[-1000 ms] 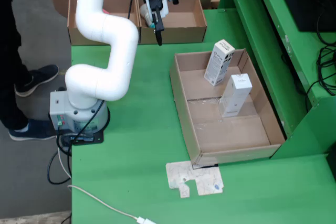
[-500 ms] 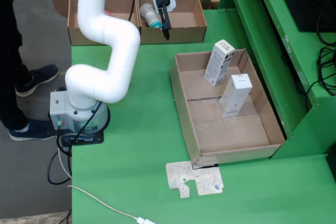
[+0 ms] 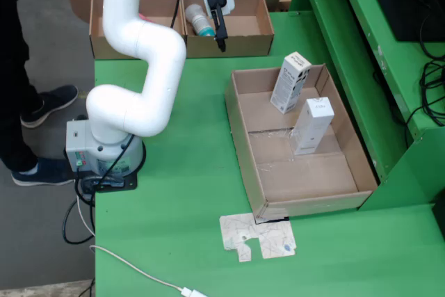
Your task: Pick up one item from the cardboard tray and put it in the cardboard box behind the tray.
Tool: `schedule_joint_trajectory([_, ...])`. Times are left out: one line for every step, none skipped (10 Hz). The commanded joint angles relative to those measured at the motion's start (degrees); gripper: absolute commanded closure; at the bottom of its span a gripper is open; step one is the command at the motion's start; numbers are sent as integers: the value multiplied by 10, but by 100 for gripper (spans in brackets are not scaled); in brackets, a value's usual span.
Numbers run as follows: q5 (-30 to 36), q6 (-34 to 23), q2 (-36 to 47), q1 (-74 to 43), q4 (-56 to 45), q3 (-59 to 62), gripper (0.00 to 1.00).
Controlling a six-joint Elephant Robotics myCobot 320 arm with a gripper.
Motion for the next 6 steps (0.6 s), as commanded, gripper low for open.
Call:
schedule_joint_trajectory([-5,-3,18,-4,6,11,0])
schedule_joint_trajectory([4,-36,57,-10,40,-59,0])
schedule_joint_trajectory([26,-66,64,-40,56,-79,0])
schedule_joint_trajectory([44,-96,37,-71,26,-15,0])
schedule_joint_trajectory([44,-96,37,-71,26,-15,0])
schedule_joint_trajectory([68,-137,14,-120,0,33,0])
